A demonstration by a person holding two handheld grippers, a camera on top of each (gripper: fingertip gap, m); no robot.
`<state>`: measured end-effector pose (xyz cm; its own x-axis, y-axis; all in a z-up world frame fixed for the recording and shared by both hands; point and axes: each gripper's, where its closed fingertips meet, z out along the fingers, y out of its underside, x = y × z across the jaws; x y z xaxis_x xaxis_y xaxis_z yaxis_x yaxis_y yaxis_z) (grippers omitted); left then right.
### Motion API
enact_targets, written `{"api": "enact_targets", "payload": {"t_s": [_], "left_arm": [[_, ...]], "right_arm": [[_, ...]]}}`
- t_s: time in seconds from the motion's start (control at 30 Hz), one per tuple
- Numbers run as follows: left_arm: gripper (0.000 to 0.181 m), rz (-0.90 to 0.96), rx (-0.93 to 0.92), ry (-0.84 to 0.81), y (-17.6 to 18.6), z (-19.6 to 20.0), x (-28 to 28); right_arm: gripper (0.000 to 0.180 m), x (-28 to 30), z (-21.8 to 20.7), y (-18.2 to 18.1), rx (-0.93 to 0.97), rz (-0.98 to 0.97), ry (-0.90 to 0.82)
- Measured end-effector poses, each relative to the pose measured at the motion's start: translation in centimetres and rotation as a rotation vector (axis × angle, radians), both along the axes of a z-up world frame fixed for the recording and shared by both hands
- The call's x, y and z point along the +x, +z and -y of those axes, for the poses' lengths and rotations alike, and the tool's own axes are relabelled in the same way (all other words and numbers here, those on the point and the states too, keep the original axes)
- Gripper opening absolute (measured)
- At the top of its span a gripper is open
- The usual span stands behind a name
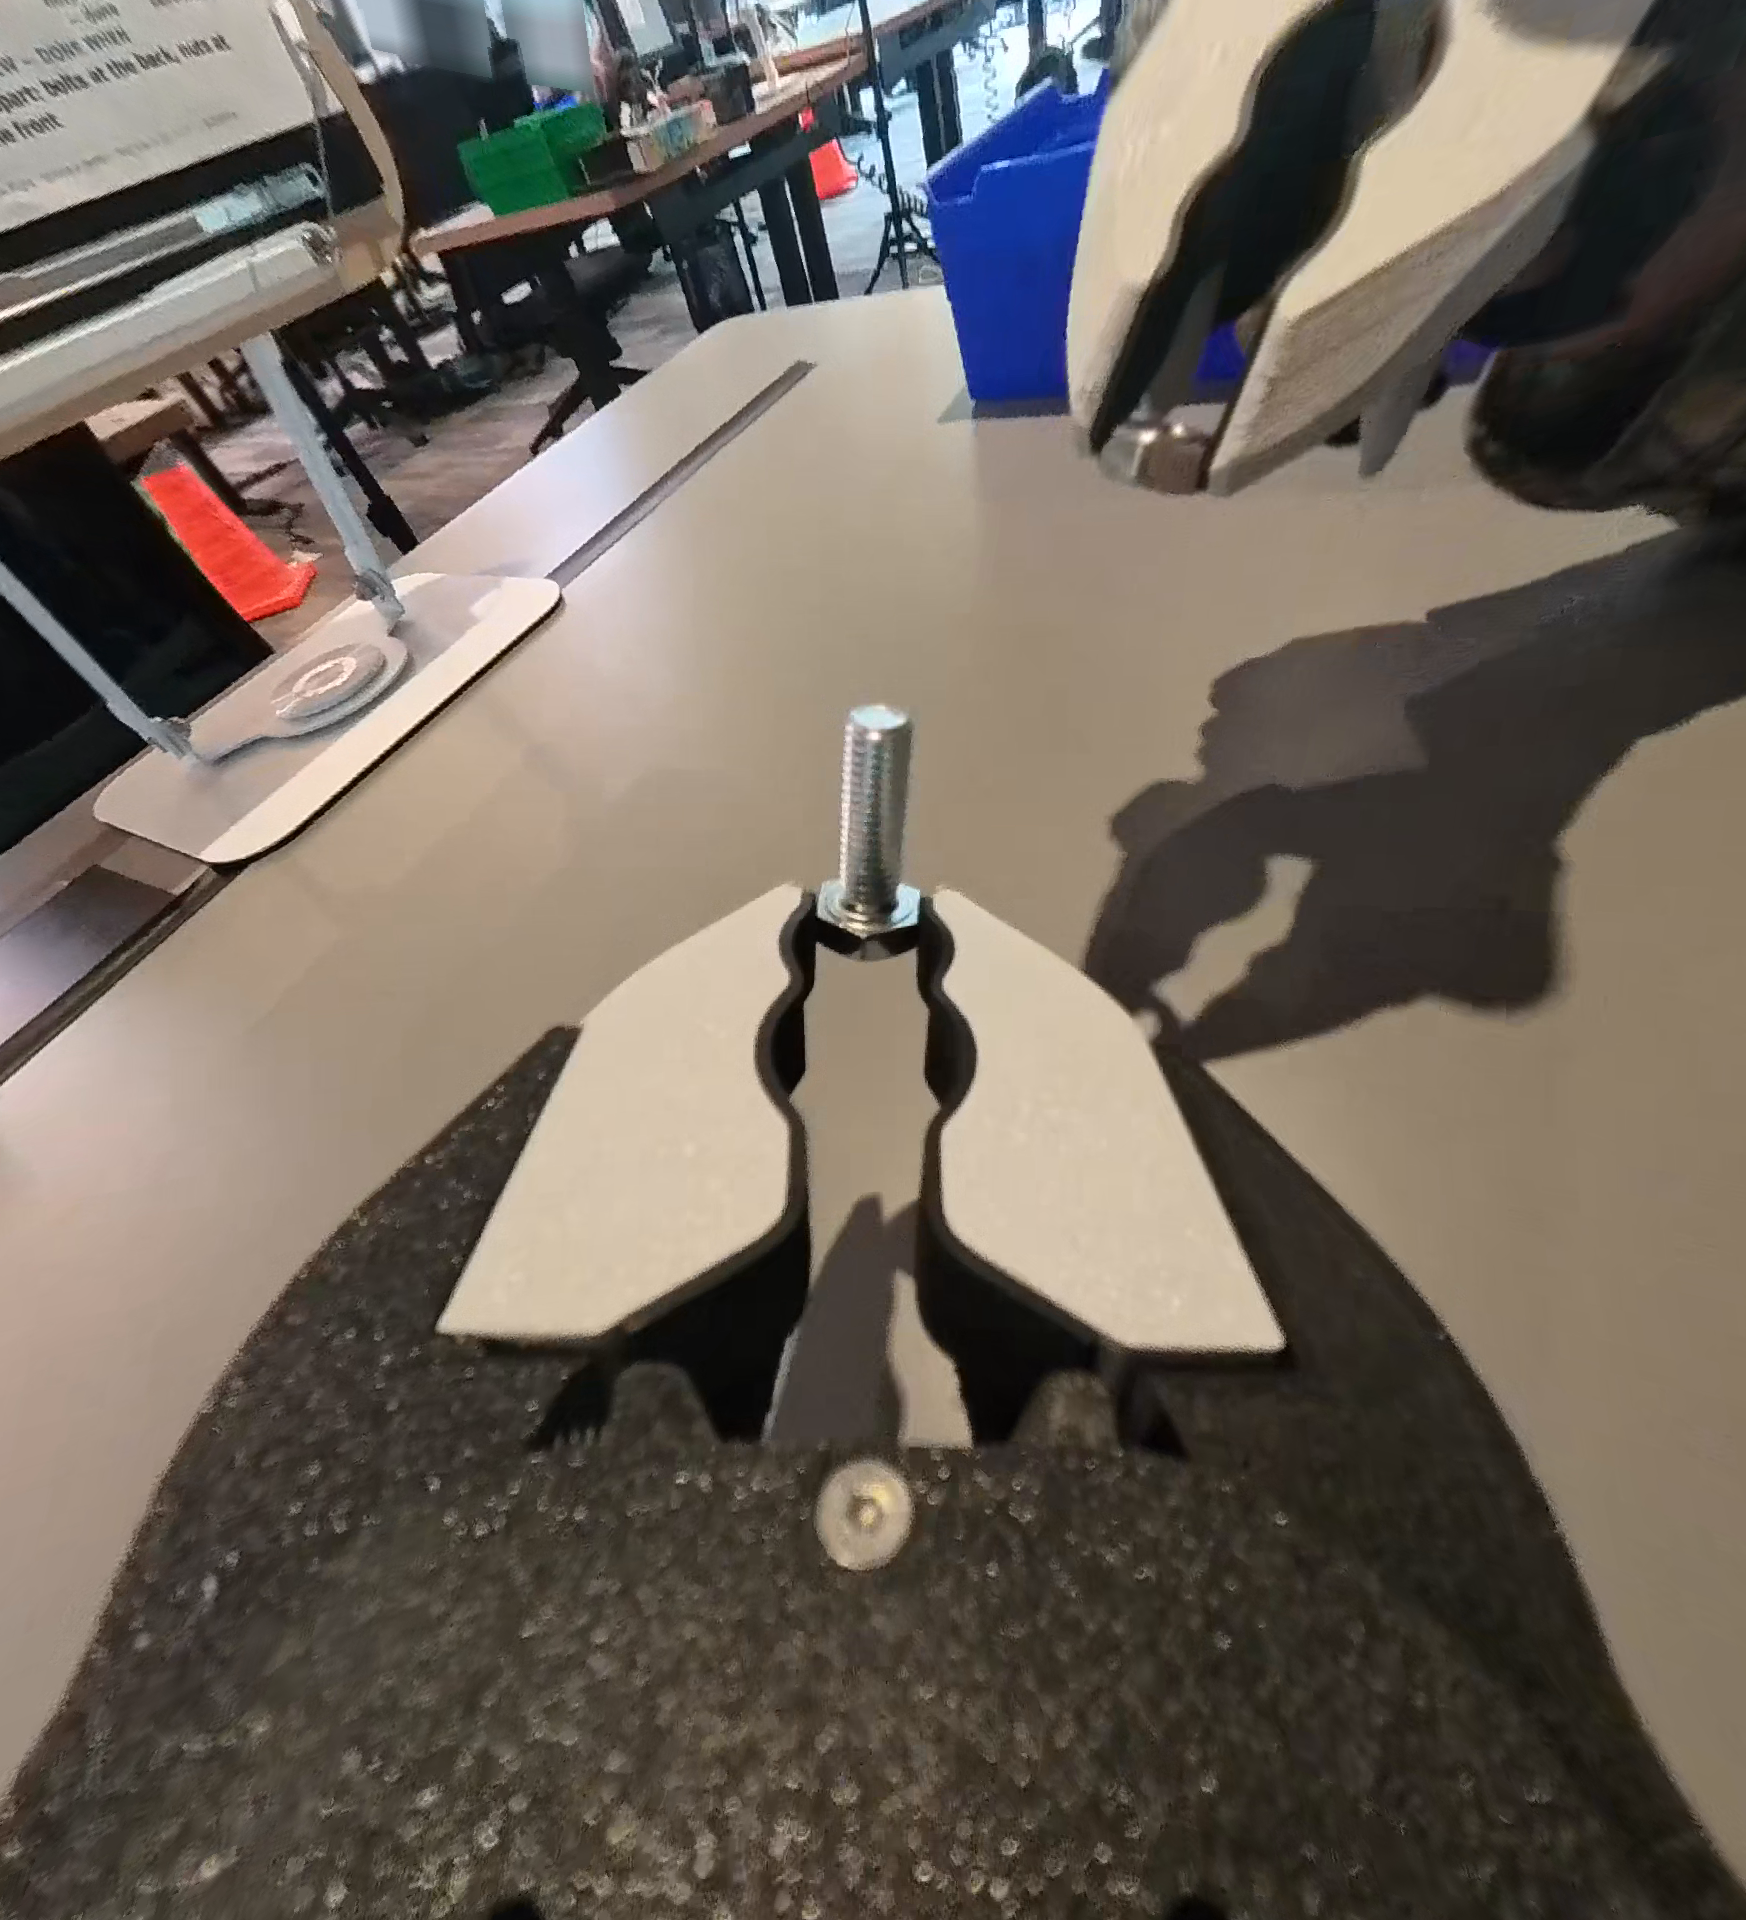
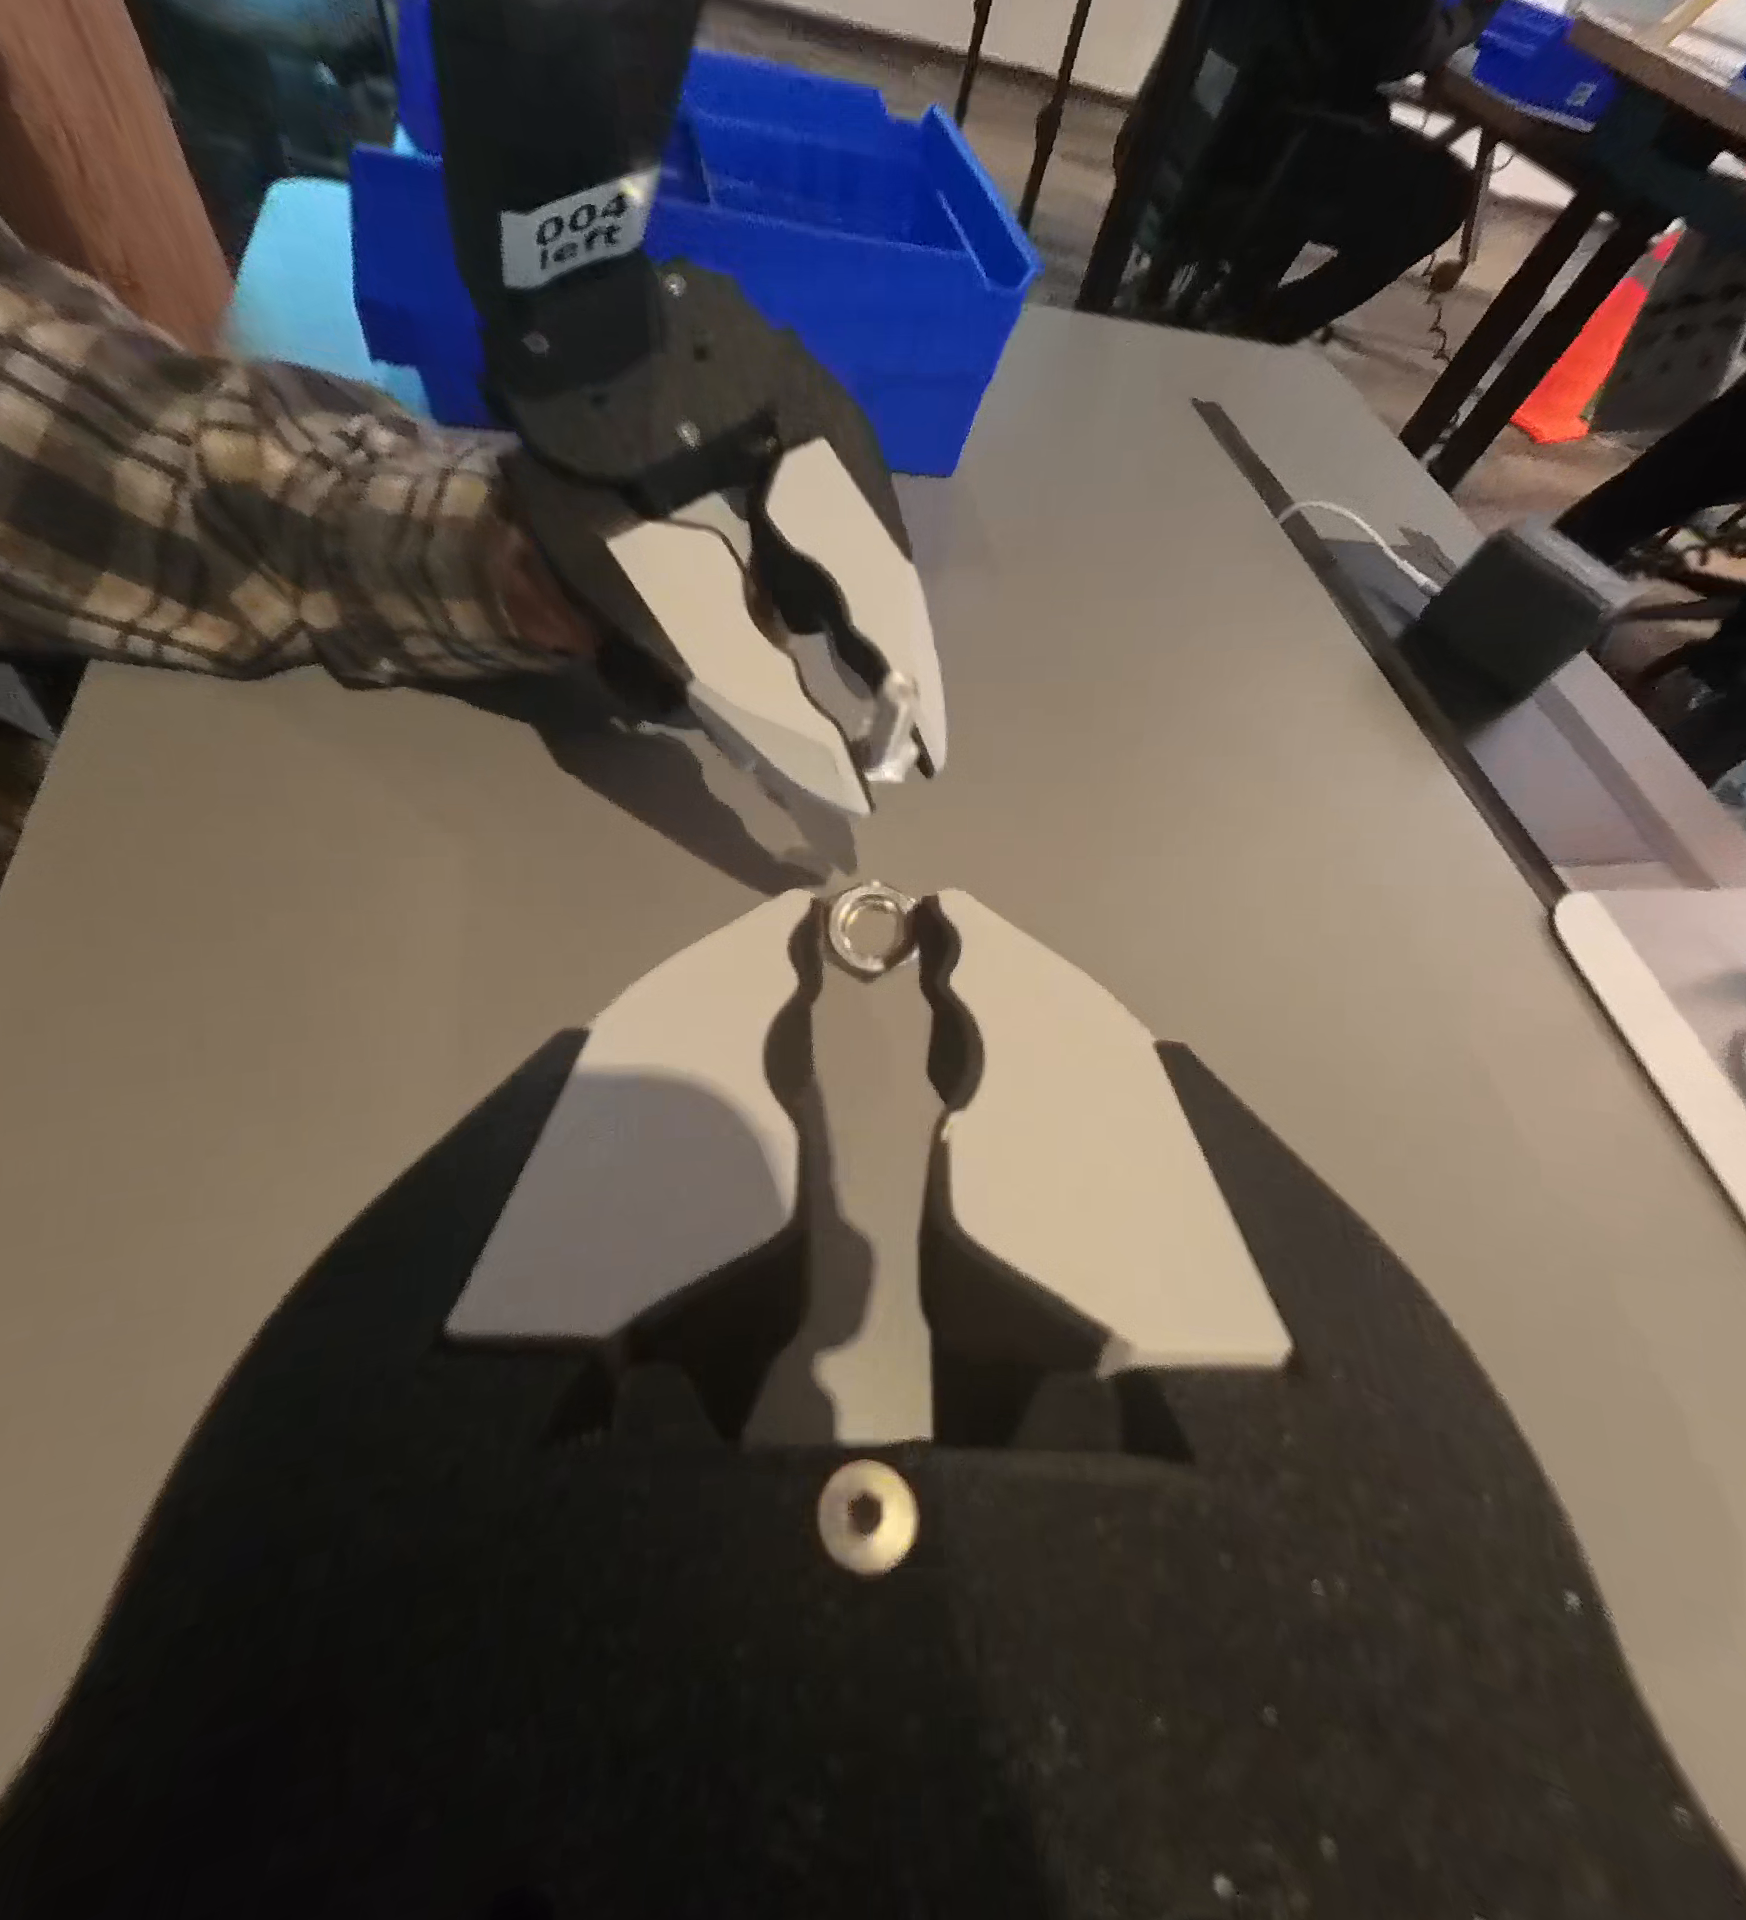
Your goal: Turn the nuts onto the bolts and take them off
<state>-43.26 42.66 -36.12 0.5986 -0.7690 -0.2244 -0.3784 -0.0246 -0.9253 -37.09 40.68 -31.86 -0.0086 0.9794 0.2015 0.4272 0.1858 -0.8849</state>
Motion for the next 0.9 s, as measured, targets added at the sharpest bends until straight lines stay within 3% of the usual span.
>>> {"api": "enact_targets", "payload": {"t_s": [0.6,0.9], "left_arm": [[0.017,-0.057,0.014,-0.055,0.7,1.2,1.4],[0.017,0.064,0.051,-0.059,2.8,1.6,1.4]], "right_arm": [[0.017,-5.2,0.8,0.4,0.049,0.257,0.145],[0.016,-5.1,0.7,2.4,-0.042,0.054,0.173]]}}
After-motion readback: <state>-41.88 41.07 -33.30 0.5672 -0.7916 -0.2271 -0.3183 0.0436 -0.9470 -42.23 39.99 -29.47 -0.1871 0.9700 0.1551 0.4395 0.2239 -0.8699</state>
